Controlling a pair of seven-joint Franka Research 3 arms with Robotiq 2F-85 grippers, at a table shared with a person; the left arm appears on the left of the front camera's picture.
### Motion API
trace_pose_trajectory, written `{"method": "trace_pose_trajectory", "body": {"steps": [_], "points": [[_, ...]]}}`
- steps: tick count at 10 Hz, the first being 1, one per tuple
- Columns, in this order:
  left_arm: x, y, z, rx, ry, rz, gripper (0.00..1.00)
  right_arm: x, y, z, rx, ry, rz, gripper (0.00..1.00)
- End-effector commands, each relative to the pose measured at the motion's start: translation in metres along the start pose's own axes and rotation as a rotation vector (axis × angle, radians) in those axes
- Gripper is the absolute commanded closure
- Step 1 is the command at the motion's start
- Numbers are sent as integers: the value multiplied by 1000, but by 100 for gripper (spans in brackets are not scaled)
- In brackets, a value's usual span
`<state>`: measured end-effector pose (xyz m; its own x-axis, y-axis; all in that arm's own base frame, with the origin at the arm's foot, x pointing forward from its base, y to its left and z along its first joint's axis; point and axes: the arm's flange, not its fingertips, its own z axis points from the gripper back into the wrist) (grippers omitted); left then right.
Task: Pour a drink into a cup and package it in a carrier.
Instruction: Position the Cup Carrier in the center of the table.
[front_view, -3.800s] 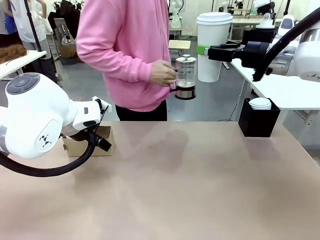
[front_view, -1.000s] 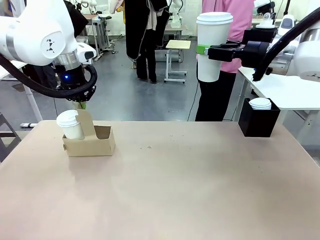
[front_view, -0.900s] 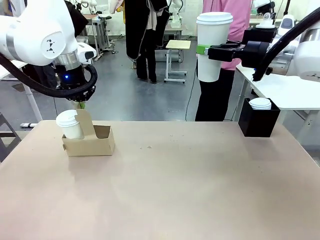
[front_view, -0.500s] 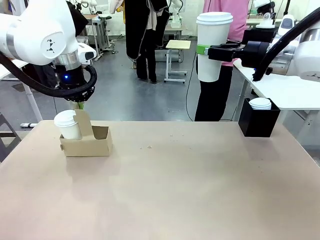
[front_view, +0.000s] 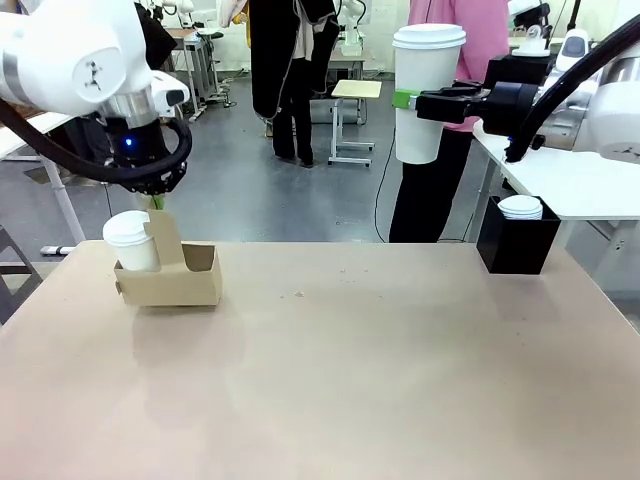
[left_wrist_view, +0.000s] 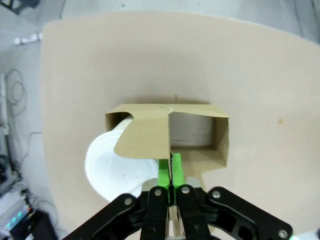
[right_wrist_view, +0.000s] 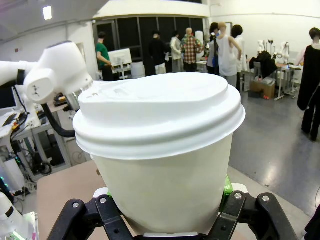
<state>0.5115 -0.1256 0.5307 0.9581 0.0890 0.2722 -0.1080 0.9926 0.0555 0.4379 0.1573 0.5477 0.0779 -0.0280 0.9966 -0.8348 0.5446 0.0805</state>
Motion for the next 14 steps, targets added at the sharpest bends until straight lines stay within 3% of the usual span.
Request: {"method": "trace_pose_trajectory", "body": {"steps": [1, 6, 10, 14], "points": [[-22, -23, 57, -5, -24, 62, 98, 2, 0, -3, 4, -14, 2, 20], [-96, -121, 121, -116, -59, 73, 98, 2, 0, -3, 4, -14, 2, 20], [-143, -200, 105, -97, -44, 40, 98, 2, 0, -3, 4, -14, 2, 20], [-180, -248, 73, -63, -44, 39, 98, 2, 0, -3, 4, -14, 2, 20]]}}
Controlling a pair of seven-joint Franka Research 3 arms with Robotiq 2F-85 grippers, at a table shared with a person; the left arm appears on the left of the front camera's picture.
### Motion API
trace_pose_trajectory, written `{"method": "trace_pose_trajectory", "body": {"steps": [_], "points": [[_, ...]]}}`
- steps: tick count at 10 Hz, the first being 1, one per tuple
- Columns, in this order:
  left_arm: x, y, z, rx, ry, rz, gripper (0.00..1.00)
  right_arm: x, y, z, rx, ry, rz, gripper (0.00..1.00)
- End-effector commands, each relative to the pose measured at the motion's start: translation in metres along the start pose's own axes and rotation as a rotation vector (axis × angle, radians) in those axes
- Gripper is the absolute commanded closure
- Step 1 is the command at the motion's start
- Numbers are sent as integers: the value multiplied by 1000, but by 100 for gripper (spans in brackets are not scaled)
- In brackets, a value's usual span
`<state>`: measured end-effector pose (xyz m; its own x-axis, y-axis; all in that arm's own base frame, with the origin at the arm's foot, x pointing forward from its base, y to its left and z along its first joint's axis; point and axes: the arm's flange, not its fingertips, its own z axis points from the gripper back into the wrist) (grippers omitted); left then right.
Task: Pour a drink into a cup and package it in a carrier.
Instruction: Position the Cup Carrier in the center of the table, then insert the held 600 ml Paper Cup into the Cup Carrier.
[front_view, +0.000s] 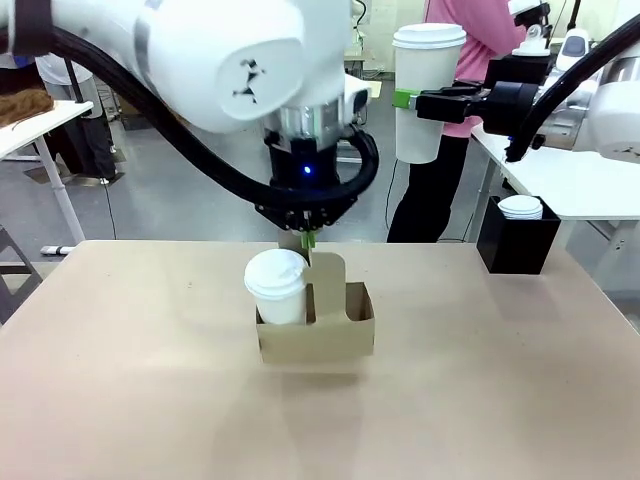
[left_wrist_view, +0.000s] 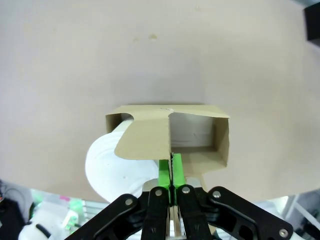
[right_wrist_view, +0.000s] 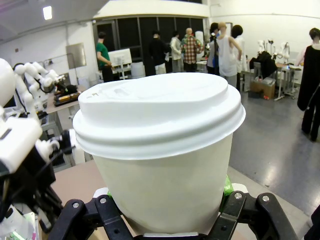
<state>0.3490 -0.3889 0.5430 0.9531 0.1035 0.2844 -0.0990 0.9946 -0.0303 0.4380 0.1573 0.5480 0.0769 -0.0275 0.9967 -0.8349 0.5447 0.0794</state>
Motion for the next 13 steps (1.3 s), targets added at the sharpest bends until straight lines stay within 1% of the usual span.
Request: {"method": "trace_pose_trajectory", "body": {"steps": [1, 4, 6, 7, 8, 13], "points": [[-11, -10, -13, 26, -32, 18, 98, 2, 0, -3, 4, -14, 1, 20], [-30, -19, -37, 54, -28, -10, 98, 2, 0, -3, 4, -14, 1, 20], [-36, -22, -50, 78, -12, -35, 98, 2, 0, -3, 4, -14, 1, 20], [-36, -24, -52, 98, -5, -18, 98, 2, 0, -3, 4, -14, 1, 20], [-35, -23, -45, 68, 17, -47, 98, 2, 0, -3, 4, -14, 1, 20], [-35, -23, -45, 68, 17, -47, 98, 2, 0, -3, 4, -14, 1, 20]]}}
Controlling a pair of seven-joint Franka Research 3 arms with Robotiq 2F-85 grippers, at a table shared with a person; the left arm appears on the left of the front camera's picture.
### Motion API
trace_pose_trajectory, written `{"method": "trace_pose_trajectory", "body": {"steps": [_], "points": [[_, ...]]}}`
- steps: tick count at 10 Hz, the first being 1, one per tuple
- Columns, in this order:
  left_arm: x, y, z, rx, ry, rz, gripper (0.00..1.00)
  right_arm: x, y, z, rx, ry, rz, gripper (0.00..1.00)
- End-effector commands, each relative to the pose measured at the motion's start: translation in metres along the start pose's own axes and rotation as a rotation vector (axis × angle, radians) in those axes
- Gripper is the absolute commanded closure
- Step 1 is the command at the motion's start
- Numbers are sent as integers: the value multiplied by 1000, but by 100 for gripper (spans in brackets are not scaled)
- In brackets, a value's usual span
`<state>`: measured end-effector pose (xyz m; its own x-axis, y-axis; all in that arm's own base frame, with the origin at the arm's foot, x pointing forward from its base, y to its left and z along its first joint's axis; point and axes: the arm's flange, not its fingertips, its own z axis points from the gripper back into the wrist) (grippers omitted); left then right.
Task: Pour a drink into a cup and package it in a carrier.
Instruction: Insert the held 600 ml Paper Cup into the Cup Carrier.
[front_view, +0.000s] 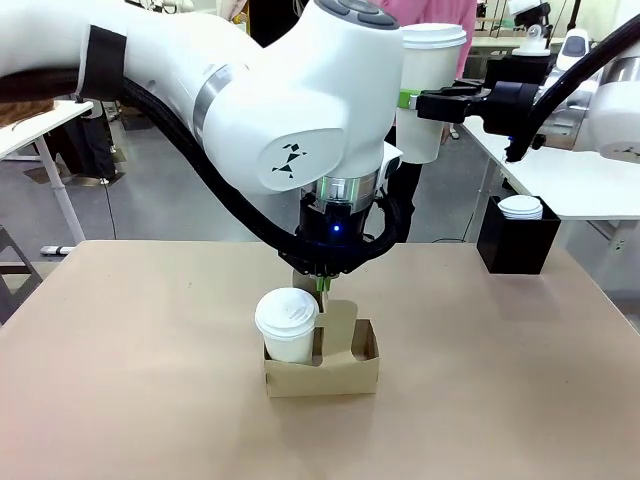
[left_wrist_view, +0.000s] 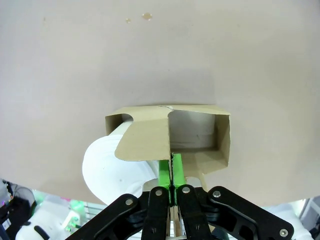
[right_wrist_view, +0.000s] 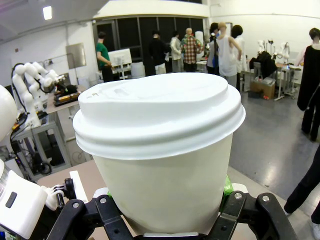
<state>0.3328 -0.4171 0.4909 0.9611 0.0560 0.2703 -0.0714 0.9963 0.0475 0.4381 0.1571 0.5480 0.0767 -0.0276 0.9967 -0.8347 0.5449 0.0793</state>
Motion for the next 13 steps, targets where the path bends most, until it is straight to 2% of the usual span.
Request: {"method": "trace_pose_trajectory", "body": {"steps": [1, 2, 3, 4, 5, 6, 7, 8, 11, 12, 13], "points": [[0, 0, 0, 0, 0, 0, 40, 1, 0, -3, 5, -14, 1, 20], [2, 5, 4, -25, 15, -18, 41, 1, 0, -3, 5, -14, 1, 20], [1, 10, 11, -36, 28, -37, 0, 1, 0, -3, 5, -14, 1, 20], [0, 16, 19, -56, 41, -59, 0, 0, 0, 0, 0, 0, 0, 20], [0, 24, 30, -82, 56, -87, 0, -2, -22, -5, 67, 51, -67, 20], [1, 38, 42, -109, 77, -124, 17, -5, -44, -6, 104, 98, -95, 20], [6, 56, 55, -158, 117, -174, 7, -11, -67, -3, 142, 147, -125, 20], [9, 76, 66, -192, 132, -210, 0, -17, -80, 1, 236, 192, -158, 20], [28, 156, 76, -304, 124, -517, 0, -45, -103, 7, 498, 204, -159, 20], [34, 185, 76, -348, 66, -583, 0, -59, -99, 7, 582, 173, -161, 20], [45, 214, 70, -398, 33, -614, 0, -73, -97, 6, 608, 142, -162, 20]]}}
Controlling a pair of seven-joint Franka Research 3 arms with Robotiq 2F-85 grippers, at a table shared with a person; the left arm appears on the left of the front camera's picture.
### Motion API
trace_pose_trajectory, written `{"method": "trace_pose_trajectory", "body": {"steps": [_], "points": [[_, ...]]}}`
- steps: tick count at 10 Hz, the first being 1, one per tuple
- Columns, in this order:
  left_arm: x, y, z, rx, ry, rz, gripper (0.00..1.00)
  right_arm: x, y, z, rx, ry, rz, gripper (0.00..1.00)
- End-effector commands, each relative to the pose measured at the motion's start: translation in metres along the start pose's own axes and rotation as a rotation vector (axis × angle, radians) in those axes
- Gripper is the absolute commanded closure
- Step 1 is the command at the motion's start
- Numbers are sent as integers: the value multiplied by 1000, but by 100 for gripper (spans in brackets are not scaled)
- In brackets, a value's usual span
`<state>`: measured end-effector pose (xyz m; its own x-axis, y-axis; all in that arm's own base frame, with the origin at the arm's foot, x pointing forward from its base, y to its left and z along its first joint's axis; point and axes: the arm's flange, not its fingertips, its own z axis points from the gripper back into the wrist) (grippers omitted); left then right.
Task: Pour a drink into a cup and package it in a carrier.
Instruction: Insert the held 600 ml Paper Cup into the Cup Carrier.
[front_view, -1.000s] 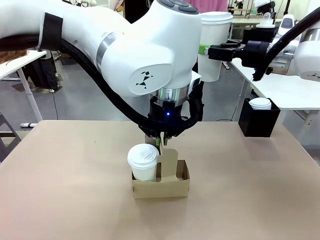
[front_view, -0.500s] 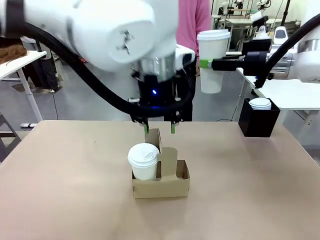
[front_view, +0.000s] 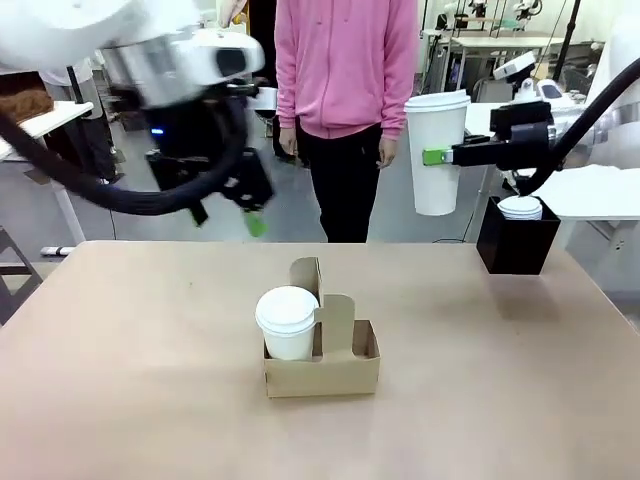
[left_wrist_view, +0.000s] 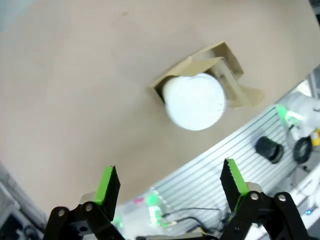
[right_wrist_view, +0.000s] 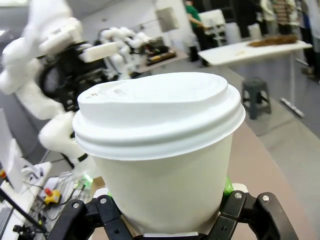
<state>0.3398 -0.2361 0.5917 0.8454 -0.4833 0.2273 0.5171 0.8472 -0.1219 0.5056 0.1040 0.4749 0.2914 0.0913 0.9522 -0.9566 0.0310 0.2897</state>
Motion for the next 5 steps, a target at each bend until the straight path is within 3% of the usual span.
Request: {"method": "trace_pose_trajectory", "body": {"steps": [1, 3, 4, 5], "points": [[-14, 47, -4, -72, -86, -117, 0, -13, -9, -3, 56, -57, 64, 20], [-13, 60, -11, -23, -112, -212, 0, -32, -10, -11, -62, -83, 148, 20], [-9, 56, -13, 16, -143, -122, 0, -19, -8, -6, 43, -37, 53, 20], [-12, 66, -1, -11, -90, -168, 0, -19, -8, -6, 43, -37, 53, 20]]}}
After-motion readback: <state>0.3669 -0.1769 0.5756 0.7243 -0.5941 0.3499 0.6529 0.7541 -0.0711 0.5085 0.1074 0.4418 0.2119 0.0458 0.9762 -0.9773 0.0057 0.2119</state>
